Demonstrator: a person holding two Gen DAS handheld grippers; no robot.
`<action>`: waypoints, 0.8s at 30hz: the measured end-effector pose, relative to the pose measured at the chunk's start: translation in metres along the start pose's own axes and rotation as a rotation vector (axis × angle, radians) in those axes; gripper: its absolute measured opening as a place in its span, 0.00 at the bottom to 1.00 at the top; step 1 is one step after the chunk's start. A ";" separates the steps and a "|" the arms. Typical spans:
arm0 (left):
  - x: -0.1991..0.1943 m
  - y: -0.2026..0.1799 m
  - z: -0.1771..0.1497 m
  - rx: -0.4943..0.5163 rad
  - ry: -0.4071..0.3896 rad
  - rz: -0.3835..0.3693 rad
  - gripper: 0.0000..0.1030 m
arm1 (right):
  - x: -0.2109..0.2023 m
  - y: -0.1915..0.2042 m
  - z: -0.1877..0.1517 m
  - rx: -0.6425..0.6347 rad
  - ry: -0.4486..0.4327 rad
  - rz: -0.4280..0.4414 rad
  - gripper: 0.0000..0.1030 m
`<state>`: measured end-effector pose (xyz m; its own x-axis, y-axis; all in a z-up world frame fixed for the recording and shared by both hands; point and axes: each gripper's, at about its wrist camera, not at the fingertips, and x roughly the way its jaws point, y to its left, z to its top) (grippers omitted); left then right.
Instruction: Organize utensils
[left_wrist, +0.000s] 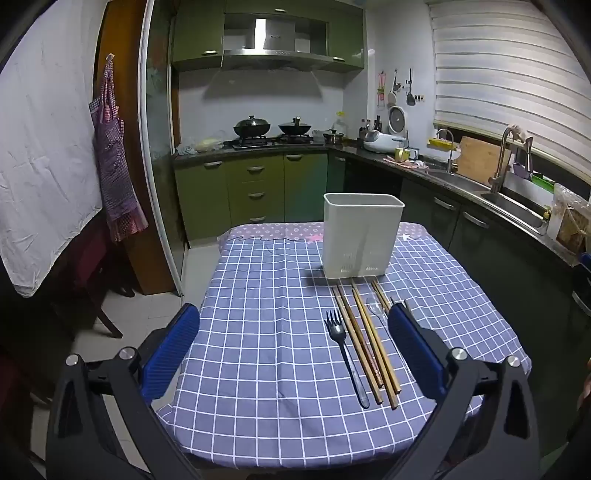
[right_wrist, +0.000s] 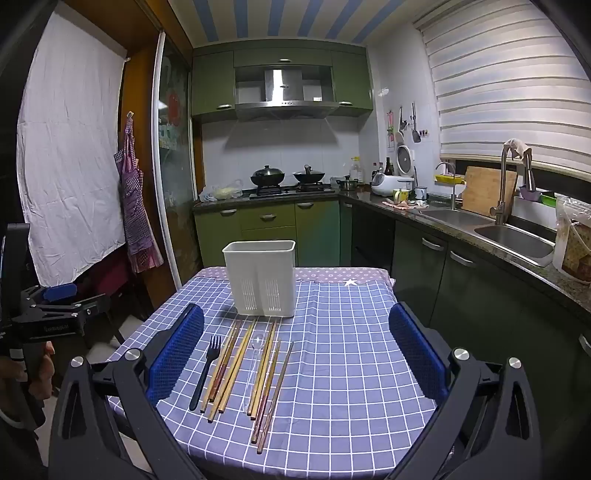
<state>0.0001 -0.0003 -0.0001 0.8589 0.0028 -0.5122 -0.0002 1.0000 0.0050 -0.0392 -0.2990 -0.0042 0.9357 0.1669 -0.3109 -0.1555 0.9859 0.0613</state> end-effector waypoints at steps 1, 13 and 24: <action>0.000 0.000 0.000 0.001 -0.001 0.003 0.95 | 0.000 0.000 0.000 0.002 -0.003 0.001 0.96; -0.004 -0.001 -0.002 0.000 0.000 0.007 0.95 | 0.002 -0.002 0.002 0.009 -0.001 0.006 0.96; 0.003 -0.008 -0.011 0.002 0.007 0.003 0.95 | 0.010 0.001 -0.004 0.005 0.004 0.007 0.96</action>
<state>-0.0026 -0.0079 -0.0108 0.8552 0.0057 -0.5182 -0.0015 1.0000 0.0086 -0.0313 -0.2960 -0.0108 0.9333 0.1735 -0.3143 -0.1601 0.9847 0.0683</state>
